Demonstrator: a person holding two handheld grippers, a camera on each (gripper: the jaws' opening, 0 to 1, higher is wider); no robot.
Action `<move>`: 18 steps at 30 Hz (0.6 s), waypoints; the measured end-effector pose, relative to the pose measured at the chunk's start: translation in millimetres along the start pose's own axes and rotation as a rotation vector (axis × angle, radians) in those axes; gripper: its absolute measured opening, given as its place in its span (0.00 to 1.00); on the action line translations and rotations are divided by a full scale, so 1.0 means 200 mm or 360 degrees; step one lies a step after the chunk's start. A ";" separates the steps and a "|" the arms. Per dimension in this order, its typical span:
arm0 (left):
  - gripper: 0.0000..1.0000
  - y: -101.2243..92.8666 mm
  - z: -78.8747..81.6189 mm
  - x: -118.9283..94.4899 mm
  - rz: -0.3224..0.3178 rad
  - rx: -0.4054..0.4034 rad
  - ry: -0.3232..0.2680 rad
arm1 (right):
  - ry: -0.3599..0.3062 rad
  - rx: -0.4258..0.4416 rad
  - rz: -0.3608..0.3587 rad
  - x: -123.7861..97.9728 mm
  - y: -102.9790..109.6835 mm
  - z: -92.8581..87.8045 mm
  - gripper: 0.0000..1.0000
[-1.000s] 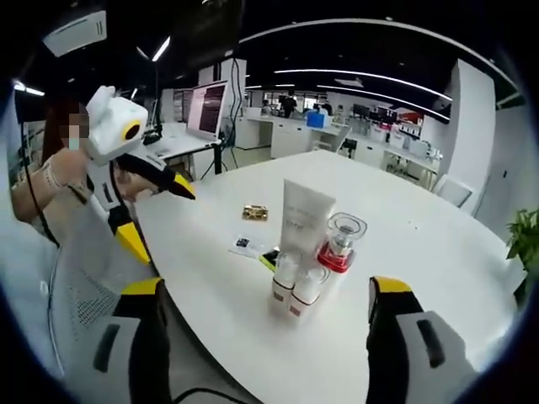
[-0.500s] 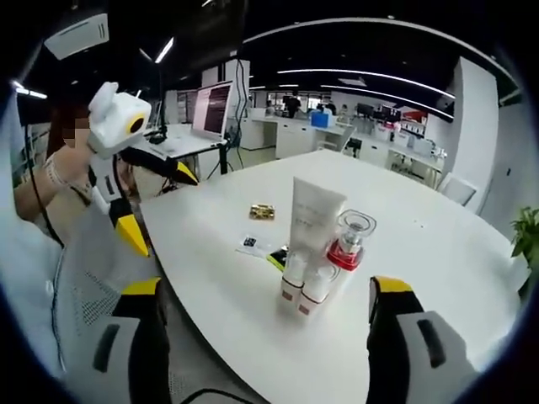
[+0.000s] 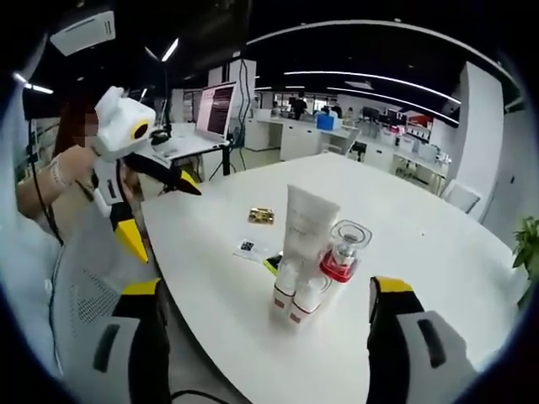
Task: Arrange the skincare products in the storage area until every visible bottle or jar stands upright without overlapping.
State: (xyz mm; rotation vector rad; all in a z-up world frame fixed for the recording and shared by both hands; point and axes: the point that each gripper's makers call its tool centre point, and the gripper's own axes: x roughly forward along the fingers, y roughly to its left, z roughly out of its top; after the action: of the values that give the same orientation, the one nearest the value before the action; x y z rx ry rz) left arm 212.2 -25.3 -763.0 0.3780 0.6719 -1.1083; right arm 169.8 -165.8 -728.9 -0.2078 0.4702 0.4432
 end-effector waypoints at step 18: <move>0.97 0.04 -0.03 0.11 -0.0064 0.0009 0.0084 | -0.0004 0.0153 0.0046 -0.14 -0.27 -0.05 0.99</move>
State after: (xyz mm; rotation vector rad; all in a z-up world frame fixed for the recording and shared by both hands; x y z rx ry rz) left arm 223.8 -33.9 -783.8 0.4012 0.7259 -1.1416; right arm 168.5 -226.5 -720.0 -0.1078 0.4915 0.4482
